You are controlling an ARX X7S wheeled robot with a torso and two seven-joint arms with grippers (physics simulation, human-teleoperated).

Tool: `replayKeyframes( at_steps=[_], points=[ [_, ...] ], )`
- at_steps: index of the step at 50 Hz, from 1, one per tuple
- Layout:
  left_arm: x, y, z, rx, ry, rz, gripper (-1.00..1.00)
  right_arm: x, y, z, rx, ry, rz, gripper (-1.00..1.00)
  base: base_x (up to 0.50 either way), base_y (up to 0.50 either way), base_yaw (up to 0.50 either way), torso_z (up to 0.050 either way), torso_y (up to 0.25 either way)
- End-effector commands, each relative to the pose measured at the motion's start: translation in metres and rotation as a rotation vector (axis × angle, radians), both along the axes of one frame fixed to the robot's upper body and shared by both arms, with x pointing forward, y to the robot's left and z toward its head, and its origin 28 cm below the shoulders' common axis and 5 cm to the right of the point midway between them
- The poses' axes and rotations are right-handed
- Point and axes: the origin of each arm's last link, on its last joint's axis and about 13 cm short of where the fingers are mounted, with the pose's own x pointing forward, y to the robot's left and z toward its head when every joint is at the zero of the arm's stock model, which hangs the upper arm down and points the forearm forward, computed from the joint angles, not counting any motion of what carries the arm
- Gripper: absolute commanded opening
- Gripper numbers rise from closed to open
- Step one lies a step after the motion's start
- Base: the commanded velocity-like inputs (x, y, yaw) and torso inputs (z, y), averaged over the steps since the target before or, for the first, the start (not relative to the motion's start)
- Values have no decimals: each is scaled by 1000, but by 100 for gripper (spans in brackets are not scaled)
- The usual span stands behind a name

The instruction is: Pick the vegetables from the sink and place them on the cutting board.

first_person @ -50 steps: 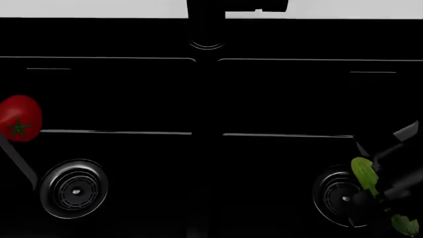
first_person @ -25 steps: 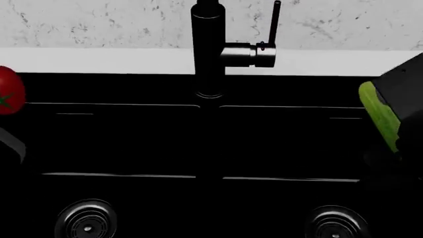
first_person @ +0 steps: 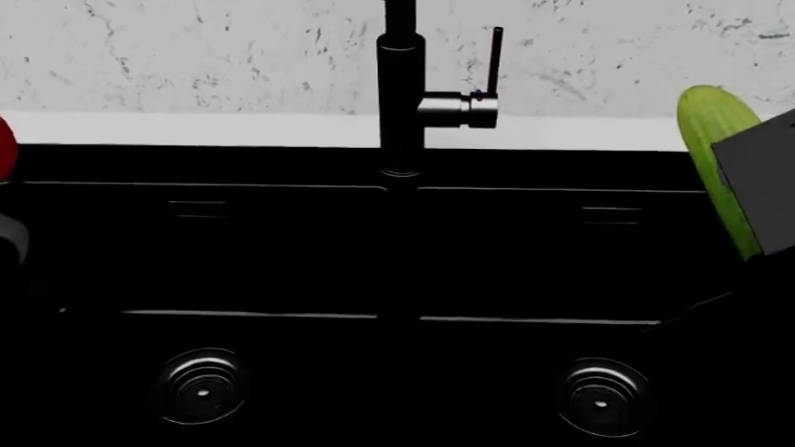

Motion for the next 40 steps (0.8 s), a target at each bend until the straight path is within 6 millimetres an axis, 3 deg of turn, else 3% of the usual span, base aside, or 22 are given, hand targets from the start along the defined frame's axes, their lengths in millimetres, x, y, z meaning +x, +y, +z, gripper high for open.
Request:
replayKeyframes(
  at_steps=[1,5,14,27,33,40],
  points=[
    [-2,-12,2,-83,-24,12,-100,-9,4,-4,19,-71,-4,-100,-500,0,0,0,250],
    [1,-15,1,-90,-13,7,-100,-7,7,-5,43,-101,32,-100,-500,0,0,0,250],
    [4,-29,-5,-100,-24,-50,-100,4,12,-11,38,-143,21,-100,-3,-167,0,1,250],
    [17,-42,-14,-104,-89,12,-100,-1,13,-13,120,-232,12,-100,-7,-500,0,0,0],
    [6,-55,-10,-88,-121,24,-100,-6,18,-15,173,-247,17,-100,-8,-500,0,0,0],
    [5,-69,-21,-134,-153,14,-100,-15,20,-25,197,-269,7,-100,-8,-500,0,0,0]
  ],
)
